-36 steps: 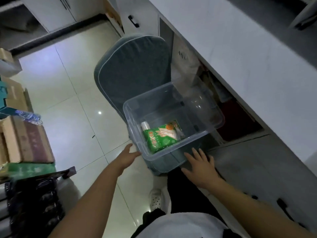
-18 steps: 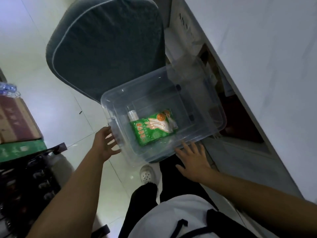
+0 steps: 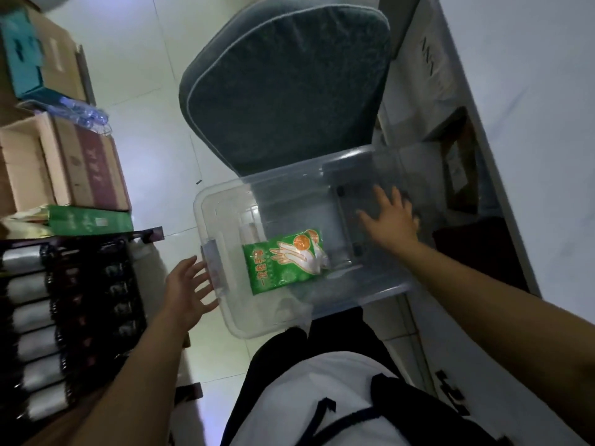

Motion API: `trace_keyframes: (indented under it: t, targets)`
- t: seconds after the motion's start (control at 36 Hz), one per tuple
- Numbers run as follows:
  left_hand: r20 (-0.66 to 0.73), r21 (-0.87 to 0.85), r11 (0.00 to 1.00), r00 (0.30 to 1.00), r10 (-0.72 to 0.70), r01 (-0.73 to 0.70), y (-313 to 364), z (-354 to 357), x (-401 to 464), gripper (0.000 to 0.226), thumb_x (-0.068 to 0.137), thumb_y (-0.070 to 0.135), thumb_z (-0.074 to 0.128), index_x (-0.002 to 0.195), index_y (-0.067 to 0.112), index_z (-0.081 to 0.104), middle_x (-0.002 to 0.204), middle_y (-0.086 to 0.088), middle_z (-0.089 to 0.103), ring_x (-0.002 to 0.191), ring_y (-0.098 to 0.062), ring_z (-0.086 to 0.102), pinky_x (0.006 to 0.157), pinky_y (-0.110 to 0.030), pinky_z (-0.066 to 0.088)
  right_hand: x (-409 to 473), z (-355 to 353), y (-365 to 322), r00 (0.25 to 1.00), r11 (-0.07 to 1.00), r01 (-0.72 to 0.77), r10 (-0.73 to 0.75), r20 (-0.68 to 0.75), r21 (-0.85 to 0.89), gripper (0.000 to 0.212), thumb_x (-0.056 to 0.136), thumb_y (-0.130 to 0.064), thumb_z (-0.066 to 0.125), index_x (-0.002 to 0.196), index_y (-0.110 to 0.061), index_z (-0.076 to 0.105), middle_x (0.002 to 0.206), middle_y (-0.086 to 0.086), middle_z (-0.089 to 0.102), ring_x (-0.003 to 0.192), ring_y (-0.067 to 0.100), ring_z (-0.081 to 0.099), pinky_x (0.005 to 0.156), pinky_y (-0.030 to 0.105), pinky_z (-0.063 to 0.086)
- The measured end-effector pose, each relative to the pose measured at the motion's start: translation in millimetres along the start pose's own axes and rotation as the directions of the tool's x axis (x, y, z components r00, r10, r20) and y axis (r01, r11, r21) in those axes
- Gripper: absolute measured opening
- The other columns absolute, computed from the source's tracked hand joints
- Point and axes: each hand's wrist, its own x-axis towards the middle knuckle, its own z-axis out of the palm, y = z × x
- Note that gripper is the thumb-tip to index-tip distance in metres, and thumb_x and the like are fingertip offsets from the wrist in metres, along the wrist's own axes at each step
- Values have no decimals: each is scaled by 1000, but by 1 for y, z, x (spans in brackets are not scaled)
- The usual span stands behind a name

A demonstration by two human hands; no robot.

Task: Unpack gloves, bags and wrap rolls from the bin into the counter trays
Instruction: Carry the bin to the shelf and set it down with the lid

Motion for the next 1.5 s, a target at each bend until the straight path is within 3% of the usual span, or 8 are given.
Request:
trace_keyframes:
  t: [0.19, 0.33, 0.5, 0.78, 1.06, 1.28, 1.42, 1.5]
  targets:
    - [-66, -37, 997, 996, -63, 61, -8, -47, 8, 35, 85, 49, 55, 106, 23, 65, 102, -3, 64, 97, -26, 59, 88, -46, 43, 20, 1, -7, 981, 880, -168, 103, 167, 444, 68, 96, -56, 48, 153, -24, 32, 153, 13, 43, 134, 35, 46, 105, 38, 38]
    - [-78, -65, 996, 995, -62, 57, -11, -62, 16, 35, 79, 53, 58, 98, 26, 69, 101, -1, 65, 95, -25, 60, 84, -45, 46, 38, -5, -23, 912, 597, -409, 237, 334, 691, 69, 95, -63, 42, 138, -10, 56, 137, 17, 58, 123, 36, 55, 108, 49, 42]
    - [-75, -17, 999, 996, -38, 37, -8, -76, 17, 47, 76, 60, 59, 106, 26, 69, 107, -2, 66, 101, -27, 61, 83, -47, 48, 28, -21, -25, 862, 594, -473, 158, 482, 651, 68, 89, -77, 30, 99, -21, 67, 101, 9, 69, 92, 31, 64, 64, 44, 49]
    - [39, 108, 993, 999, 34, -38, 14, -118, 11, 53, 77, 63, 57, 110, 22, 68, 104, -6, 65, 95, -29, 61, 74, -46, 52, -30, -29, -5, 857, 529, -472, 90, 507, 705, 89, 80, -85, 34, 128, -15, 61, 128, 17, 62, 115, 41, 58, 85, 56, 50]
    - [222, 362, 920, 972, 72, -151, 45, -133, 25, 52, 86, 62, 53, 118, 23, 67, 115, -5, 66, 102, -28, 61, 74, -43, 51, -180, 21, 27, 908, 229, -411, 186, 375, 882, 90, 80, -85, 36, 122, -11, 65, 122, 18, 63, 116, 38, 58, 88, 56, 50]
    - [435, 612, 729, 901, 14, -307, 56, -99, 23, 55, 87, 61, 52, 121, 20, 66, 120, -11, 64, 106, -33, 62, 82, -45, 53, -351, 129, 64, 859, -87, -255, 437, 267, 963, 83, 81, -84, 38, 115, -14, 70, 101, 14, 63, 91, 32, 60, 76, 46, 53]
    - [520, 761, 488, 852, -65, -427, 32, -48, -4, 58, 89, 65, 47, 122, 19, 61, 118, -15, 62, 107, -37, 61, 86, -50, 54, -460, 198, 82, 794, -304, -109, 547, 267, 946, 86, 85, -81, 34, 119, -9, 66, 115, 16, 66, 108, 35, 59, 103, 57, 43]
    - [552, 810, 330, 821, -146, -486, 3, -10, -23, 54, 90, 63, 47, 115, 19, 64, 106, -15, 61, 95, -35, 61, 75, -45, 55, -524, 239, 87, 740, -384, -29, 612, 278, 923, 89, 84, -82, 34, 117, -6, 67, 109, 19, 70, 98, 37, 66, 83, 51, 54]
